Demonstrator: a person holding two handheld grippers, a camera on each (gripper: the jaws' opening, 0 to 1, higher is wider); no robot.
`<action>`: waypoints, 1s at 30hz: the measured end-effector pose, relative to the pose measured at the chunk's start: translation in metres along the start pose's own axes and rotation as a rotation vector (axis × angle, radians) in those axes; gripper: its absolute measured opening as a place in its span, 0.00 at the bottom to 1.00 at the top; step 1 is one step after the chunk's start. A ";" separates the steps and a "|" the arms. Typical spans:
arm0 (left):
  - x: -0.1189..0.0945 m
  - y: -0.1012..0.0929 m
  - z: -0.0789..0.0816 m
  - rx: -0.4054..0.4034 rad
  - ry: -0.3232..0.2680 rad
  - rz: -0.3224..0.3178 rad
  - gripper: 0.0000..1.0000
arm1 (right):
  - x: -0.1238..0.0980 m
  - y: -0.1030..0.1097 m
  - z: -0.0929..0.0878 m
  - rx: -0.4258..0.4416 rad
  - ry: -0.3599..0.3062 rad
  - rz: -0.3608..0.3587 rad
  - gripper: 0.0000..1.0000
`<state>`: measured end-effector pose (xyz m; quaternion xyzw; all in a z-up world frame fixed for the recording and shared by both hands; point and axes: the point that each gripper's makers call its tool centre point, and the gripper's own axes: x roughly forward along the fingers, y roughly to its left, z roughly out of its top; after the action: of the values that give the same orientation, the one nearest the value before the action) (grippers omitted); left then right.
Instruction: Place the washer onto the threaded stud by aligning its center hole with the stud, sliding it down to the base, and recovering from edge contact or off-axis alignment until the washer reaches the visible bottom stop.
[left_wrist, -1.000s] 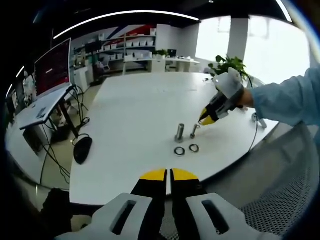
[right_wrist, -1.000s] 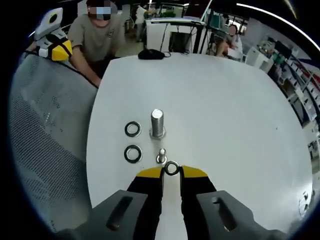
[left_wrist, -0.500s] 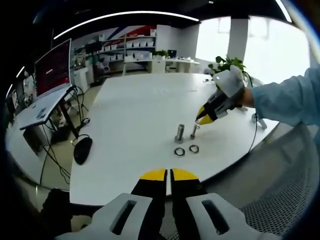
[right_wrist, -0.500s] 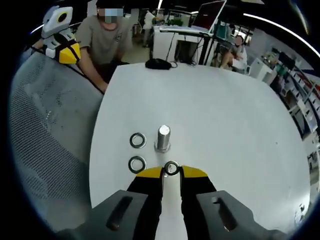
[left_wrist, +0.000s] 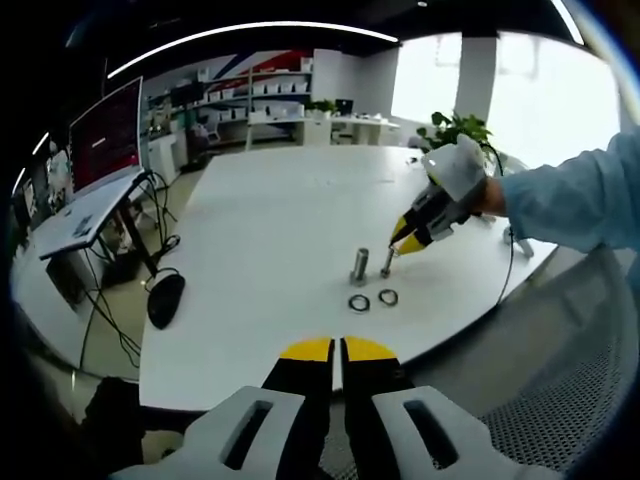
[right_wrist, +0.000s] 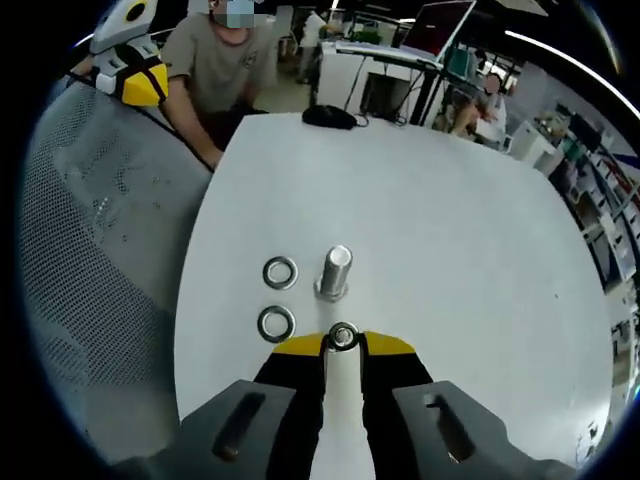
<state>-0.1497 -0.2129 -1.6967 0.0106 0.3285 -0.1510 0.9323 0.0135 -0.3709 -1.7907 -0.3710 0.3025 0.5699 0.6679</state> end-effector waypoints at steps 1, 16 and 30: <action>0.000 0.000 0.000 0.000 -0.001 0.000 0.00 | 0.000 0.000 0.000 0.005 0.002 0.002 0.14; 0.000 0.000 0.000 0.000 0.001 -0.001 0.00 | 0.005 0.002 0.001 0.008 0.028 0.029 0.14; 0.000 0.000 0.000 0.000 -0.001 -0.001 0.00 | 0.020 0.005 -0.010 0.008 0.084 0.055 0.14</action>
<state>-0.1494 -0.2130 -1.6966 0.0101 0.3283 -0.1515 0.9323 0.0119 -0.3678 -1.8134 -0.3833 0.3428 0.5707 0.6403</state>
